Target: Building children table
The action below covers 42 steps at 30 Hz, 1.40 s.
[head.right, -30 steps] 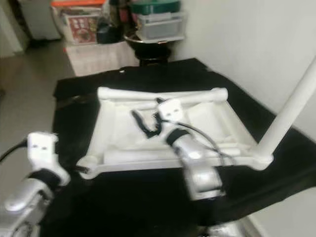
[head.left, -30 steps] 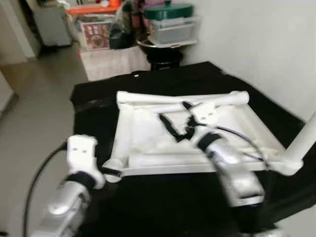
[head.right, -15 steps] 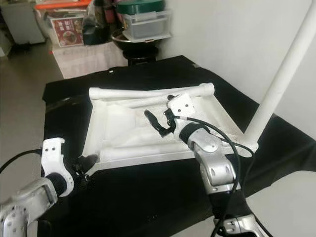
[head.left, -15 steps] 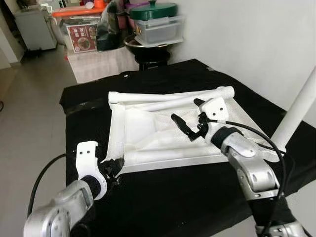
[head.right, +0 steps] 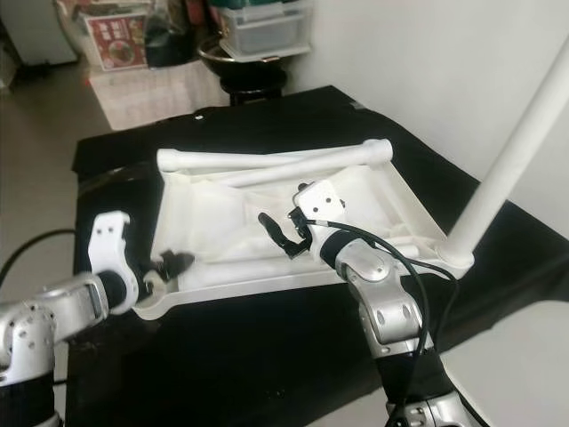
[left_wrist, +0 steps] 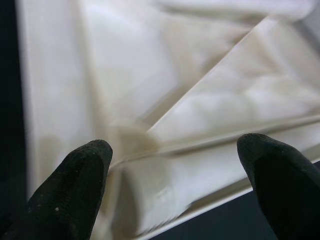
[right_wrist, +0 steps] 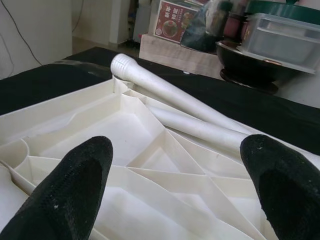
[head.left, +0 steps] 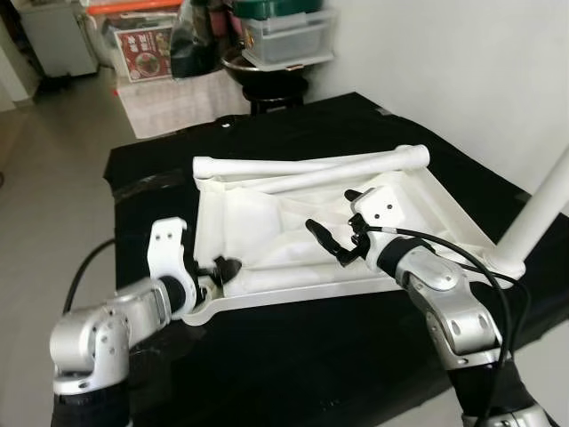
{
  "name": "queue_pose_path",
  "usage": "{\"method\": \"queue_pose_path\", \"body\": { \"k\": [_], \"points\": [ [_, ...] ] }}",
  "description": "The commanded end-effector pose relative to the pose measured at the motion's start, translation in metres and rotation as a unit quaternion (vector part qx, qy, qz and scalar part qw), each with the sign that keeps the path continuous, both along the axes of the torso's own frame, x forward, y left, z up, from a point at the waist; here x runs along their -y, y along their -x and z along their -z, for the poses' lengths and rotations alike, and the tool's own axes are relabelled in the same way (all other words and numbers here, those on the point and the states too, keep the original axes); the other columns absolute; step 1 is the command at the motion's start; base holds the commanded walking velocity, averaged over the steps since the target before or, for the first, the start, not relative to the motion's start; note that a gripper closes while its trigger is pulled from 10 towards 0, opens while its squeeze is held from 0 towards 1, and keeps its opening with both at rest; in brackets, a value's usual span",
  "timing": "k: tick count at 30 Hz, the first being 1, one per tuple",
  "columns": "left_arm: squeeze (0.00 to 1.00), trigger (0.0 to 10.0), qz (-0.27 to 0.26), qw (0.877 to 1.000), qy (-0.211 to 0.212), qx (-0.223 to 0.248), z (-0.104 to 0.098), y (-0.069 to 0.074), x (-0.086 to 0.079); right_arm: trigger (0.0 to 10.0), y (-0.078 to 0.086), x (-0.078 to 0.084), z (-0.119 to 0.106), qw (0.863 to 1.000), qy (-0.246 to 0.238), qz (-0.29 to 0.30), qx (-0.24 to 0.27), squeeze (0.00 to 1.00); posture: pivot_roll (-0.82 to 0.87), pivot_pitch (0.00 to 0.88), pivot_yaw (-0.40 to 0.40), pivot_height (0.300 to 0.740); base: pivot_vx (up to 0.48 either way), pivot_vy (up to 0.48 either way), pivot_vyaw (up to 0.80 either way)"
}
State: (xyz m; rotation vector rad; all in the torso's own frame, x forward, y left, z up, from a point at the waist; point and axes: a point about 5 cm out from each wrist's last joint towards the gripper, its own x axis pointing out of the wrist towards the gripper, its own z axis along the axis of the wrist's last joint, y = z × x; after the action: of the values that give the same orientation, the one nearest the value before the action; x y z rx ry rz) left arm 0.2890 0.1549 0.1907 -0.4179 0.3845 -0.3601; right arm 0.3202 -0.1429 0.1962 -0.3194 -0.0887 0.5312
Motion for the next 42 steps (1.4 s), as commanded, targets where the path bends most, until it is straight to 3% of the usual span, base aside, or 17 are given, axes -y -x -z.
{"method": "queue_pose_path", "body": {
  "k": [1, 2, 3, 5, 13, 20, 26, 27, 30, 37, 42],
  "points": [
    [0.55, 10.0, 0.01, 1.0, 0.029, -0.007, -0.005, -0.003, 0.001, 10.0, 0.002, -0.003, 0.003, 1.0, 0.005, -0.002, -0.008, 0.0, 0.0, 0.112, 0.041, 0.74, 0.0, 0.0, 0.0],
    [0.55, 10.0, 0.01, 1.0, 0.029, -0.007, -0.005, -0.003, 0.001, 10.0, 0.002, -0.003, 0.003, 1.0, 0.005, -0.002, -0.008, 0.0, 0.0, 0.112, 0.041, 0.74, 0.0, 0.0, 0.0],
    [0.03, 10.0, 0.015, 0.999, 0.035, -0.006, -0.008, -0.004, 0.002, 10.0, 0.002, -0.002, 0.003, 1.0, 0.006, 0.0, -0.008, 0.0, 0.0, 0.115, 0.045, 0.74, 0.0, 0.0, 0.0],
    [0.0, 10.0, 0.02, 0.999, 0.043, -0.013, -0.008, -0.003, 0.003, 10.0, 0.002, -0.001, 0.003, 1.0, 0.008, 0.002, -0.009, 0.0, -0.01, 0.119, 0.048, 0.74, 0.0, 0.0, 0.0],
    [0.0, 10.0, -0.004, 0.996, 0.028, -0.09, 0.014, -0.001, -0.004, 10.0, 0.004, 0.001, 0.005, 1.0, 0.017, 0.006, -0.019, 0.0, -0.01, 0.129, 0.048, 0.74, 0.0, 0.0, 0.0],
    [0.0, 10.0, 0.003, 0.992, 0.044, -0.119, 0.017, 0.0, -0.001, 10.0, 0.004, 0.004, 0.007, 0.999, 0.03, 0.01, -0.027, 0.0, -0.02, 0.135, 0.049, 0.74, 0.0, 0.0, 0.0],
    [0.0, 10.0, 0.01, 0.992, 0.071, -0.108, 0.014, -0.003, 0.004, 10.0, 0.004, 0.009, 0.008, 0.998, 0.041, 0.019, -0.032, 0.0, -0.02, 0.137, 0.048, 0.74, 0.0, 0.0, 0.0],
    [0.0, 10.0, 0.025, 0.99, 0.1, -0.097, 0.009, -0.005, 0.01, 10.0, 0.004, 0.01, 0.008, 0.998, 0.042, 0.022, -0.034, 0.0, -0.02, 0.137, 0.049, 0.74, 0.0, 0.0, 0.0],
    [0.0, 10.0, 0.044, 0.987, 0.126, -0.09, 0.005, -0.004, 0.017, 10.0, 0.004, 0.01, 0.008, 0.998, 0.043, 0.022, -0.034, 0.0, -0.03, 0.138, 0.047, 0.74, 0.0, 0.0, 0.0],
    [0.0, 10.0, 0.051, 0.983, 0.147, -0.095, 0.005, -0.004, 0.02, 10.0, 0.004, 0.01, 0.008, 0.998, 0.046, 0.022, -0.036, 0.0, -0.03, 0.139, 0.042, 0.74, 0.0, 0.0, 0.0],
    [0.0, 10.0, 0.044, 0.979, 0.16, -0.12, 0.016, -0.002, 0.019, 10.0, 0.002, 0.01, 0.007, 0.998, 0.047, 0.022, -0.036, 0.0, -0.03, 0.139, 0.039, 0.74, 0.0, 0.0, 0.0]
  ]
}}
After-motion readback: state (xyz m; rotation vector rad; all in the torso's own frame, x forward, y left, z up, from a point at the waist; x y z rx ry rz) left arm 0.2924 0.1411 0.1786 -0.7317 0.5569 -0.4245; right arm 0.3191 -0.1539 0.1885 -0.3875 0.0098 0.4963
